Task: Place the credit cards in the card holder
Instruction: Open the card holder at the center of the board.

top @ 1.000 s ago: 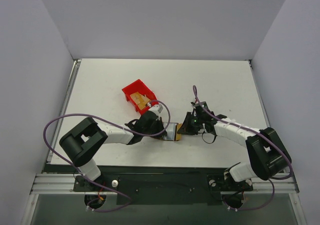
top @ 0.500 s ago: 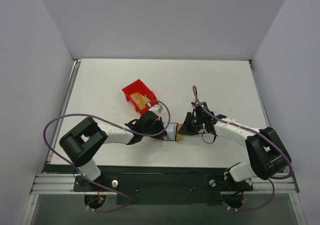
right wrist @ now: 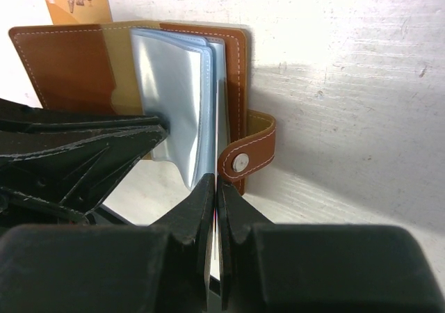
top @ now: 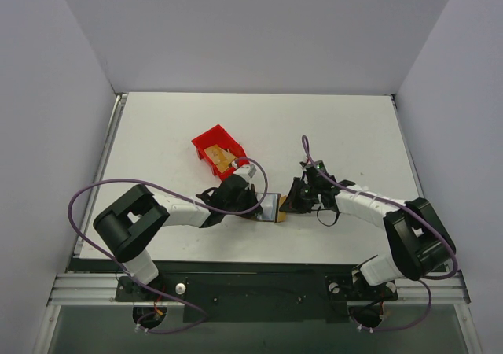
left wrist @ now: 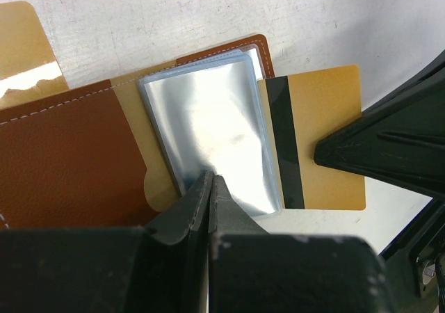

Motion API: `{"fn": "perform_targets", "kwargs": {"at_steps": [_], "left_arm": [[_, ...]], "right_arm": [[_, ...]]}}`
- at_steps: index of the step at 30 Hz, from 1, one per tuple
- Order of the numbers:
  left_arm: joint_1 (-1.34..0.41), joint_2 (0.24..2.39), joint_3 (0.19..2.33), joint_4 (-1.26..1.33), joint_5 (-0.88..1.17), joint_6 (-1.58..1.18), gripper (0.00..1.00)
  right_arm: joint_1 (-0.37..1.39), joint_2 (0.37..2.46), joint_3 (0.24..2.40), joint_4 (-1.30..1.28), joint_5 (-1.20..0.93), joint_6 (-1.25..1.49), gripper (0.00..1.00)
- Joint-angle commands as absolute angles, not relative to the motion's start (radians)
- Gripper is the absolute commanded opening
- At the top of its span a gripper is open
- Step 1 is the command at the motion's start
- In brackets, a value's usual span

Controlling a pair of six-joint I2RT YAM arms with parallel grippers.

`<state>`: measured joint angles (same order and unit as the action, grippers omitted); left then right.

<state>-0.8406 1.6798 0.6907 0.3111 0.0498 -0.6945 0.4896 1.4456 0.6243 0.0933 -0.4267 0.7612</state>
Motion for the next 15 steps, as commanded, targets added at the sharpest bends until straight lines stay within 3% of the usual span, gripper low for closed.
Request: {"fn": "perform_targets", "kwargs": {"at_steps": [1,15], "left_arm": [[-0.83,1.718,0.675,0.213,0.009,-0.669,0.0],[-0.83,1.726,0.675,0.218,0.009,-0.67,0.0]], "right_arm": [[0.482,1.465,0.638,0.097,-0.443,0.758,0.0],[0.483,1.442,0.632,0.12,-0.466,0.764,0.0]]}}
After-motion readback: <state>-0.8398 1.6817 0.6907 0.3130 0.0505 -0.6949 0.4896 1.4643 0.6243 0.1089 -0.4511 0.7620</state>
